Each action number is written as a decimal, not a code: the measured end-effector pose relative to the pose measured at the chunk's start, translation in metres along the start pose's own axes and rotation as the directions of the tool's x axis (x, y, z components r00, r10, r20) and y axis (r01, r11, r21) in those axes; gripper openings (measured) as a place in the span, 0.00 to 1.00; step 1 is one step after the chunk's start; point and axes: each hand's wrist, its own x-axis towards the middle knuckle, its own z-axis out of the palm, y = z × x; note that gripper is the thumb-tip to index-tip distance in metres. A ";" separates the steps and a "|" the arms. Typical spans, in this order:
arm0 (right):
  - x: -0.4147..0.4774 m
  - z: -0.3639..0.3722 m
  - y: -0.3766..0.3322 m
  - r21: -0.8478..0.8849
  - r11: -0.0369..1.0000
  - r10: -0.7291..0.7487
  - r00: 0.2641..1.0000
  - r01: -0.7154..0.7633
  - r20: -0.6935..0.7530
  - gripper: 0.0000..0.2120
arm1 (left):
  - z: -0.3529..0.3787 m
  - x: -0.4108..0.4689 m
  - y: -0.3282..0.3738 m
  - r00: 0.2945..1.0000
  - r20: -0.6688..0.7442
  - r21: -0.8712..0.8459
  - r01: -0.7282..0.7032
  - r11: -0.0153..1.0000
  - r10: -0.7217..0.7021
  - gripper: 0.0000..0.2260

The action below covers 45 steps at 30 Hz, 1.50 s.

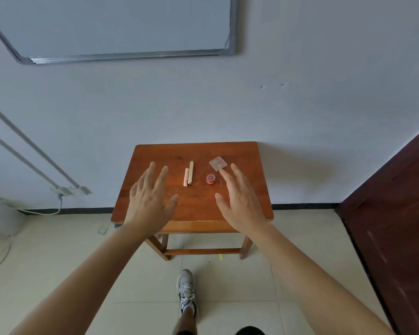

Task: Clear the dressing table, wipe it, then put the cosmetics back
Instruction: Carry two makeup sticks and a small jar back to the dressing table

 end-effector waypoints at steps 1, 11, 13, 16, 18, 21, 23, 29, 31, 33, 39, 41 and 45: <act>0.011 0.007 0.004 -0.007 1.000 0.008 1.000 -0.008 0.017 0.28 | 0.009 0.015 -0.007 1.000 0.029 0.000 0.003 1.000 -0.003 0.33; 0.142 0.075 0.035 -0.078 0.975 0.218 0.967 -0.209 0.131 0.29 | 0.077 0.162 -0.064 0.947 0.322 0.007 -0.013 1.000 0.010 0.37; 0.156 0.092 0.041 -0.081 0.971 0.234 0.962 -0.225 0.142 0.29 | 0.092 0.184 -0.070 0.926 0.376 0.012 -0.046 0.999 0.038 0.38; 0.161 0.118 0.052 -0.080 0.969 0.244 0.948 -0.232 0.204 0.29 | 0.115 0.206 -0.071 0.880 0.472 0.011 -0.072 0.997 0.058 0.40; 0.160 0.134 0.063 -0.078 0.970 0.244 0.929 -0.231 0.279 0.29 | 0.131 0.216 -0.070 0.848 0.525 -0.008 -0.084 0.996 0.076 0.41; 0.162 0.152 0.082 -0.107 0.968 0.252 0.894 -0.228 0.371 0.29 | 0.153 0.227 -0.068 0.801 0.593 -0.032 -0.081 0.996 0.085 0.44; 0.164 0.159 0.092 -0.142 0.966 0.258 0.876 -0.218 0.408 0.29 | 0.165 0.232 -0.065 0.770 0.634 -0.028 -0.076 0.997 0.077 0.46; 0.169 0.177 0.114 -0.186 0.977 0.177 0.886 -0.104 0.429 0.28 | 0.187 0.245 -0.059 0.749 0.658 -0.010 -0.095 0.995 0.078 0.54; 0.171 0.179 0.120 -0.170 0.981 0.160 0.890 -0.095 0.428 0.26 | 0.189 0.246 -0.060 0.742 0.662 -0.047 -0.098 0.994 0.105 0.54; 0.174 0.179 0.124 -0.156 0.984 0.149 0.888 -0.088 0.435 0.25 | 0.190 0.245 -0.063 0.749 0.650 -0.080 -0.101 0.992 0.129 0.53; 0.174 0.179 0.124 -0.139 0.986 0.148 0.889 -0.097 0.433 0.24 | 0.190 0.233 -0.067 0.811 0.568 -0.158 -0.061 0.986 0.141 0.43; 0.172 0.179 0.123 -0.129 0.986 0.150 0.889 -0.103 0.434 0.24 | 0.189 0.230 -0.066 0.815 0.565 -0.174 -0.040 0.984 0.133 0.41; 0.171 0.174 0.120 -0.110 0.986 0.161 0.870 -0.124 0.466 0.24 | 0.179 0.224 -0.062 0.818 0.570 -0.198 0.047 0.979 0.076 0.39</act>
